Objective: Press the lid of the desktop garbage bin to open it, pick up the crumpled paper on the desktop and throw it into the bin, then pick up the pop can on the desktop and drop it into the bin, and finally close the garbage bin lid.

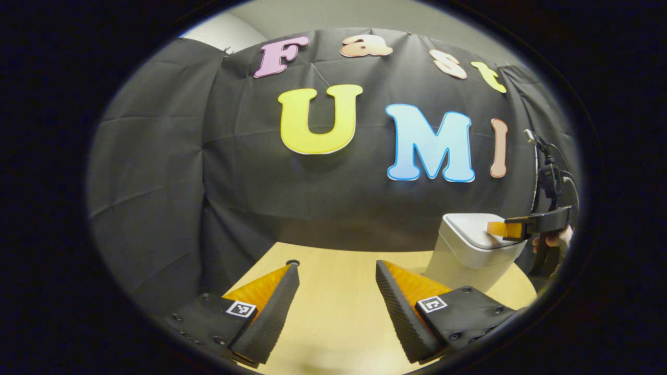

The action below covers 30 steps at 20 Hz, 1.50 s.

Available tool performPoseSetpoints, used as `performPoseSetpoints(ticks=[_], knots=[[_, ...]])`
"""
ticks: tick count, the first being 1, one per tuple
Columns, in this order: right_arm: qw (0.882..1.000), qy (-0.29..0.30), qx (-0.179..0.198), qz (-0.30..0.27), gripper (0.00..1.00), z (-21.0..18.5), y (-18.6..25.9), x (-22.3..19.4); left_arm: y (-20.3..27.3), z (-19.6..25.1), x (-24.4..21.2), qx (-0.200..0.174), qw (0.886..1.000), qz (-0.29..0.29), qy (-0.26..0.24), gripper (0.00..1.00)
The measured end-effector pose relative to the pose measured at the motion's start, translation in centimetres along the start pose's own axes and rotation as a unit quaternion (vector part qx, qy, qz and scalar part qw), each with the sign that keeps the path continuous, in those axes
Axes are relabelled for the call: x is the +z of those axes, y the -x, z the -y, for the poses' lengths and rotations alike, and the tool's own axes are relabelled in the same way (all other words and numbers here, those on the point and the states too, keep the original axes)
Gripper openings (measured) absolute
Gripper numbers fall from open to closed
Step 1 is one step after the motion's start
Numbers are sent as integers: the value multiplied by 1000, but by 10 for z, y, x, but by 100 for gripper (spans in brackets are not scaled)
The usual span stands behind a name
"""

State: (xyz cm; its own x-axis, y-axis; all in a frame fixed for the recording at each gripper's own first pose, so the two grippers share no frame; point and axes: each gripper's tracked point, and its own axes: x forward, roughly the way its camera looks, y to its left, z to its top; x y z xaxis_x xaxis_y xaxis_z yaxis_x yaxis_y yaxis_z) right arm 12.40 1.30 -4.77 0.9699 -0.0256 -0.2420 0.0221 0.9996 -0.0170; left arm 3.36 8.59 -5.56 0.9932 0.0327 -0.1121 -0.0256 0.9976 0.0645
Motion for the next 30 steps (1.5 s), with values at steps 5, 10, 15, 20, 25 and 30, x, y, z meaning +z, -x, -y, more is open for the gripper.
performPoseSetpoints(ticks=[5, 10, 15, 20, 25, 30], knots=[[1000, -1, -2, 11, 96, 0, 0, 0, -2, -1, -4, 1, 1000, -5, 5, 97], [999, -3, 0, 35, 96, -1, 2, -2, -6, 3, -4, -4, 1000, -7, 5, 97], [998, -6, 2, 66, 96, -1, 1, -4, -8, 7, -7, -8, 1000, -9, 7, 92], [995, 3, -4, 103, 97, -1, 1, -8, -9, 8, -8, -11, 1000, -11, 10, 97], [993, -11, -7, 118, 98, -1, 0, -13, -7, 8, -9, -12, 1000, -12, 12, 96], [992, -9, -11, 122, 98, -1, -1, -13, -6, 7, -6, -10, 1000, -8, 11, 100]])
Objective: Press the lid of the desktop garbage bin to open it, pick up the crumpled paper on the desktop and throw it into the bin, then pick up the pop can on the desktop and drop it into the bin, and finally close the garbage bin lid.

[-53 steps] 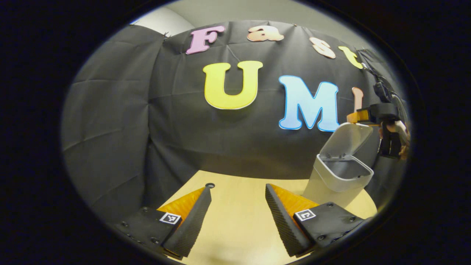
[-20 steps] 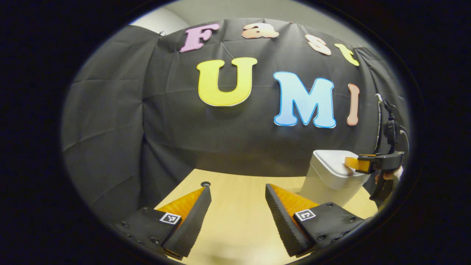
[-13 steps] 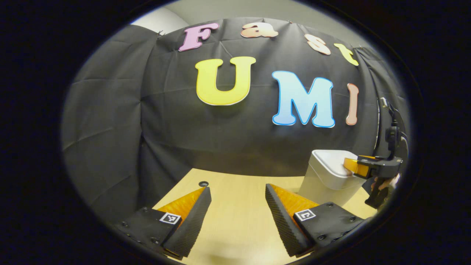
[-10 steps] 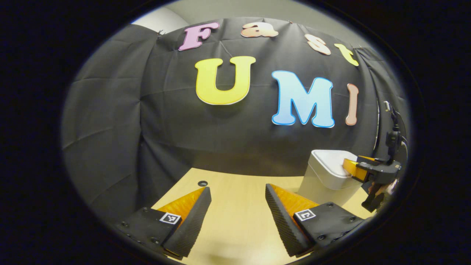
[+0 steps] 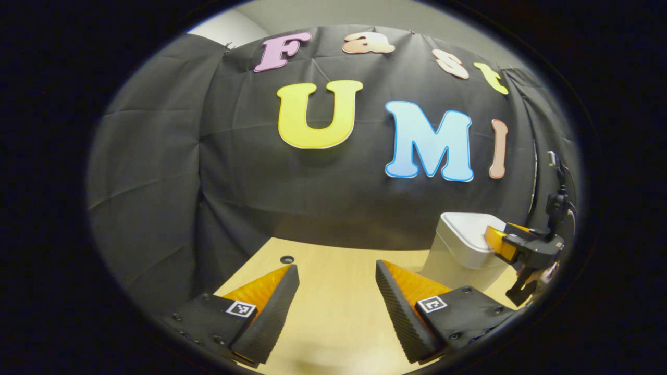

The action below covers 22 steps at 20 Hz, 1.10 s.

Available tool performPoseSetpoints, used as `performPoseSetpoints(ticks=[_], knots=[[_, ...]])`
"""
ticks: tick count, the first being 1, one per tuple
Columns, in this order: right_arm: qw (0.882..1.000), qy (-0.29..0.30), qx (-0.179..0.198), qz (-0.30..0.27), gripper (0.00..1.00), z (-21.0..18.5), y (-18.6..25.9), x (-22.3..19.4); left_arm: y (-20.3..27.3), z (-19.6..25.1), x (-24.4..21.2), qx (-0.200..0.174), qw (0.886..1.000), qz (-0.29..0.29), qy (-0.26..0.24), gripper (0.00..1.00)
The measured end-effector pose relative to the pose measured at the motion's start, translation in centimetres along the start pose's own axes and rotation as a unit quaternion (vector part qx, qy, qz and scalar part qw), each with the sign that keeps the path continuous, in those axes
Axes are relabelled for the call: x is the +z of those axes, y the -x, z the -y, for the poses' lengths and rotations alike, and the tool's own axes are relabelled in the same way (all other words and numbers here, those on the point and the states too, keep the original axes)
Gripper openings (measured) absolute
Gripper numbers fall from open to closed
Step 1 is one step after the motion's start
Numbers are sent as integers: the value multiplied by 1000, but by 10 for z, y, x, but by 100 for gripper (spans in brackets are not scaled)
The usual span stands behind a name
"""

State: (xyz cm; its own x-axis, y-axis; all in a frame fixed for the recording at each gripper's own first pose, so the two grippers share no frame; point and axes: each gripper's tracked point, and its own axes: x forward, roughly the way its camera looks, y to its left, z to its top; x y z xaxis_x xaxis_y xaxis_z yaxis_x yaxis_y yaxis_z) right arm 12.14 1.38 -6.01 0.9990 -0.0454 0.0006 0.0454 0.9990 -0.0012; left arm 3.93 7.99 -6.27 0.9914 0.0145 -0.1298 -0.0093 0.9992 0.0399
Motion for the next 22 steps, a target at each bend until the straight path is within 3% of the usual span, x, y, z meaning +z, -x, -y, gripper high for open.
performPoseSetpoints(ticks=[1, 3, 12, 15, 22], knots=[[1000, 0, 0, 2, 98, 0, 0, 1, 0, 1, 0, -1, 1000, 1, 0, 97], [1000, -2, -1, 3, 97, 0, 0, 1, 0, 3, 2, -2, 1000, 2, 0, 100], [1000, -23, -6, 7, 95, 3, 3, 11, -3, 14, 16, -11, 999, 21, -23, 98], [998, -42, -15, 43, 95, 6, 24, 43, -1, 26, 34, -22, 998, 47, -48, 100], [993, -34, -30, 110, 95, 9, 101, 92, 20, 76, 62, -86, 991, 78, -61, 98]])
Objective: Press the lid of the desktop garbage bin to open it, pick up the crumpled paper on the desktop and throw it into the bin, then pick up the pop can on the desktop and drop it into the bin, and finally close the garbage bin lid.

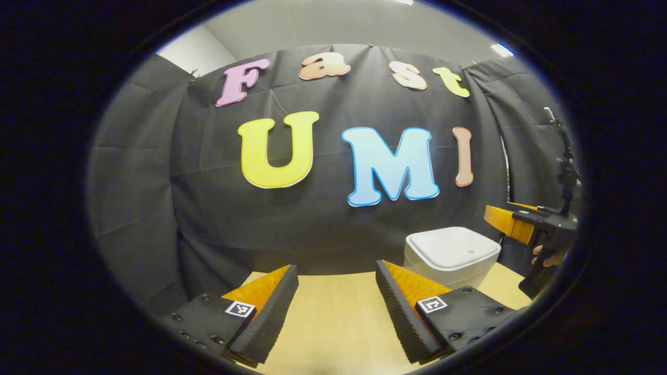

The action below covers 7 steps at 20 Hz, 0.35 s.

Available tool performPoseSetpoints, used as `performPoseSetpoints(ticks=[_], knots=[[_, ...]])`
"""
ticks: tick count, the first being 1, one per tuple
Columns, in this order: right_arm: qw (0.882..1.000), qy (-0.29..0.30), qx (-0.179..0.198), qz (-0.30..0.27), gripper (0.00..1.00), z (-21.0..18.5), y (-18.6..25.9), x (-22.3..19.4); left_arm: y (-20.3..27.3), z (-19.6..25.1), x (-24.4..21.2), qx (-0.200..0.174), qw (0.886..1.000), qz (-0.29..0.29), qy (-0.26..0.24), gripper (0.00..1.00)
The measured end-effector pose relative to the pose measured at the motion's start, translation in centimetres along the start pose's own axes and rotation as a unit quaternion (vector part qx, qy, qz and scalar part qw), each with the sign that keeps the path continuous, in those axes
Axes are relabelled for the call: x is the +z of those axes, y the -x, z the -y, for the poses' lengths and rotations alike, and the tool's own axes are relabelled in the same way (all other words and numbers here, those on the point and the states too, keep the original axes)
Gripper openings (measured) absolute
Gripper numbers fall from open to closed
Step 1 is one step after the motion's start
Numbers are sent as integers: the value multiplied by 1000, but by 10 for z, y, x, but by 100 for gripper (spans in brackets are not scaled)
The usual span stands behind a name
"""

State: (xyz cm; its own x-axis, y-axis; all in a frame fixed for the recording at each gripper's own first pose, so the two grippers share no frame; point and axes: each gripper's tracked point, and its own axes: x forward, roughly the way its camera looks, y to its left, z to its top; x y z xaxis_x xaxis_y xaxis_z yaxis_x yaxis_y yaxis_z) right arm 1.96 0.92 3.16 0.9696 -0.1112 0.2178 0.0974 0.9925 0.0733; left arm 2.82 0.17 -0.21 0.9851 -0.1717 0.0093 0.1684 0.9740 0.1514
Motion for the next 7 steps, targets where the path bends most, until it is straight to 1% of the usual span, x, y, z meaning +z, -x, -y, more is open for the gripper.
performPoseSetpoints(ticks=[1, 2, 4, 7], knots=[[1000, 4, 0, 9, 95, -2, 12, 7, 2, 4, 6, -9, 1000, 4, 7, 100], [1000, 6, -2, 14, 95, -4, 23, 11, 3, 7, 11, -15, 1000, 7, 10, 97], [1000, 18, -2, 18, 95, -9, 44, 13, 4, 13, 14, -27, 1000, 9, 11, 97], [999, 51, 0, 17, 95, -20, 70, 14, 7, 26, 14, -51, 999, 6, 14, 97]])
